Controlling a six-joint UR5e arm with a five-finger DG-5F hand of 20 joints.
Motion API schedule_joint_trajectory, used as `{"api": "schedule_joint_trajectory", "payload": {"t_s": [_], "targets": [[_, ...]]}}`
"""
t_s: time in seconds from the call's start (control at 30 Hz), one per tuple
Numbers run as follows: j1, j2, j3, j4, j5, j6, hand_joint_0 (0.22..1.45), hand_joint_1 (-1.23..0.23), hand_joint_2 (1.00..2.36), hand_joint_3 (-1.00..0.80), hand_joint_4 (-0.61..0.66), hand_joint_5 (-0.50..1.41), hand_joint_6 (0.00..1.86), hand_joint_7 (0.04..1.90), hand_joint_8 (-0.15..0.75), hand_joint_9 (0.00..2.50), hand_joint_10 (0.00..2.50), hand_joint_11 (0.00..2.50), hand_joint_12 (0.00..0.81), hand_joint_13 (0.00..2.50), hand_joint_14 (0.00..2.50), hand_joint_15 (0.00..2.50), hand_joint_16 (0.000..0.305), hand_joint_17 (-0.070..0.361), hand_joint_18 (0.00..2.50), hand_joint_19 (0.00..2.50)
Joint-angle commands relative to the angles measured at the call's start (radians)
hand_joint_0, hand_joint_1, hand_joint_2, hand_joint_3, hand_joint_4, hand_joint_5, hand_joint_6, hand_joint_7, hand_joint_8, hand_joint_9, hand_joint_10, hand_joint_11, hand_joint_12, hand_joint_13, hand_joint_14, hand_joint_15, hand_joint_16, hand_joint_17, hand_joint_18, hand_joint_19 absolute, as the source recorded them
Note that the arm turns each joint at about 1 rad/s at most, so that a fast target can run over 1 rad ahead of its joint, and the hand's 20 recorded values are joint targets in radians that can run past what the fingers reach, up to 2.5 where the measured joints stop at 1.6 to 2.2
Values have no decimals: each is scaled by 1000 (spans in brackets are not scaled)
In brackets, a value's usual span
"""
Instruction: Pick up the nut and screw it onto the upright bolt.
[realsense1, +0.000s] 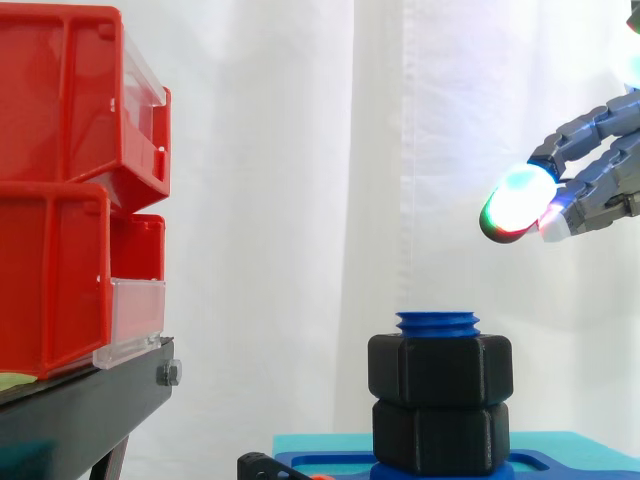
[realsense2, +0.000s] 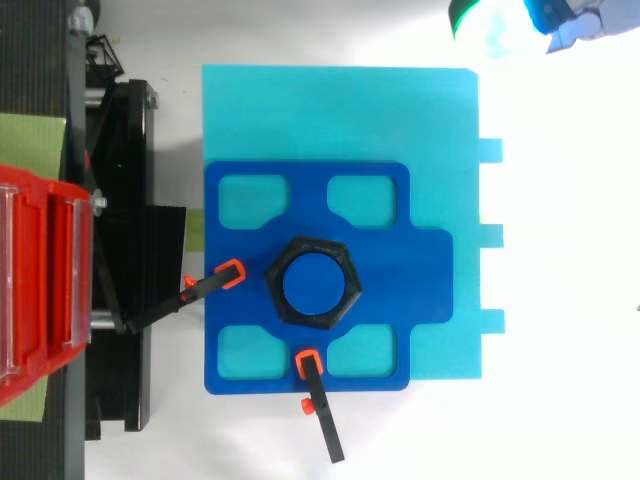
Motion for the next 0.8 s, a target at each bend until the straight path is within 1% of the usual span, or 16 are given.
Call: {"api": "schedule_joint_trajectory", "payload": {"t_s": [0.0,0.1,0.17,0.27,0.33,0.37,0.47,0.57,0.67,0.77], "targets": [[-1,0,0,1,-1,4,486,-320,1000,-500,117,-252,502,711,193,0,0,0,334,0,0,0,44,99,0,0],[1,0,0,1,1,4,485,-320,1000,-500,125,-254,502,752,192,0,0,0,335,0,0,0,44,99,0,0],[-1,0,0,1,2,4,485,-321,1000,-500,121,-252,502,709,194,0,0,0,336,0,0,0,44,99,0,0],[-1,0,0,0,2,4,485,-321,1000,-500,123,-254,502,740,192,0,0,0,334,0,0,0,44,98,0,0],[1,0,0,0,2,4,485,-321,1000,-500,116,-257,502,725,193,0,0,0,335,0,0,0,44,99,0,0],[1,0,0,0,2,4,486,-321,1000,-500,113,-255,502,690,193,0,0,0,335,0,0,0,44,99,0,0],[1,0,0,0,2,4,487,-320,1000,-500,116,-256,502,718,192,0,0,0,334,0,0,0,44,98,0,0],[2,0,0,0,2,4,487,-323,1000,-500,110,-255,502,680,192,0,0,0,335,0,0,0,44,99,0,0],[5,0,0,0,2,4,487,-324,1000,-500,115,-255,502,725,189,0,0,0,334,0,0,0,44,99,0,0],[5,0,0,0,2,4,487,-326,1000,-500,108,-254,502,675,189,0,0,0,334,0,0,0,44,99,0,0]]}}
